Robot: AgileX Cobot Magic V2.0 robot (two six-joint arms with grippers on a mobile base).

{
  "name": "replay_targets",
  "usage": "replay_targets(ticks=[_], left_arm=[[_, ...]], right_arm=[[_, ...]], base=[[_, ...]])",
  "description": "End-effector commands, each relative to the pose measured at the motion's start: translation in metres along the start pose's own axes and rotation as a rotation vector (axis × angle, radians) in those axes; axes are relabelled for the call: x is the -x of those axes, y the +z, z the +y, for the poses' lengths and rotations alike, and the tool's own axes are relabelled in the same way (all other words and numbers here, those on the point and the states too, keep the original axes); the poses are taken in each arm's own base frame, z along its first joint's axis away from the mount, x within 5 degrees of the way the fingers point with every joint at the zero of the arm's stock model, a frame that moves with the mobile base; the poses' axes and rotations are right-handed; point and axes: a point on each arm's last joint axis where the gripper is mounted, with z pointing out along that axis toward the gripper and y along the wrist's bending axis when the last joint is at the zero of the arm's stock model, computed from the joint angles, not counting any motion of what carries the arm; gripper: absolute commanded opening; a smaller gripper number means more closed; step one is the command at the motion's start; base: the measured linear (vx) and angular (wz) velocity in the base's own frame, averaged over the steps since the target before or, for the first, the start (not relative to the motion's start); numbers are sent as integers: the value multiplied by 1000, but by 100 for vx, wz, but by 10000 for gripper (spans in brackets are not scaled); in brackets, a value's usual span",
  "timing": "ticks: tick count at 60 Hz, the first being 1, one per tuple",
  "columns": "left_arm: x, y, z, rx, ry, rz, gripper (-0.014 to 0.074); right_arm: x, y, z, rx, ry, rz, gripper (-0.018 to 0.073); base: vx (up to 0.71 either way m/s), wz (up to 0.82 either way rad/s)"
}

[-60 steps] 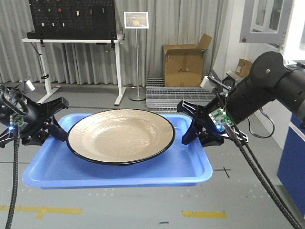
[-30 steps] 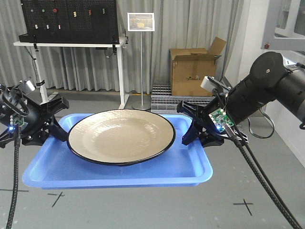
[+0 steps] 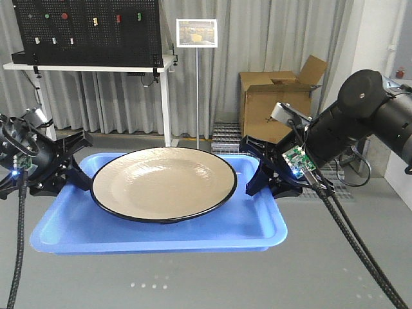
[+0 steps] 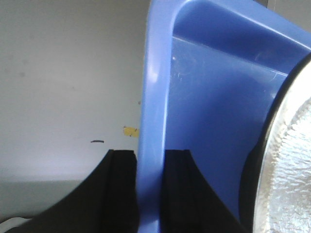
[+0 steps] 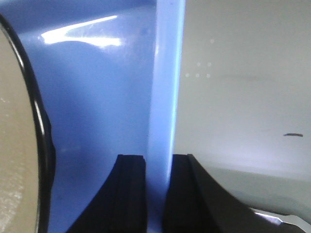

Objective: Place disk in tray to left cabinet
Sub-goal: 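Hold the tray level while the base drives across the room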

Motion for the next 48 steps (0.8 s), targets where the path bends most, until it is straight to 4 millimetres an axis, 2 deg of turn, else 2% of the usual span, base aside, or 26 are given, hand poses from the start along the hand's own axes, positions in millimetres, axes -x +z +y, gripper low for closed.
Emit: replay_targets(ticks=[1,48], left_arm=[[-12,-33,-43,-210,3,-36,-1],[-12,-33,-43,-210,3,-35,-1]], right_arm=[[-8,-36,40,198,-34,-78,-6],[-8,-36,40,197,-35,-74,-6]], base=[[63,3],[63,0]])
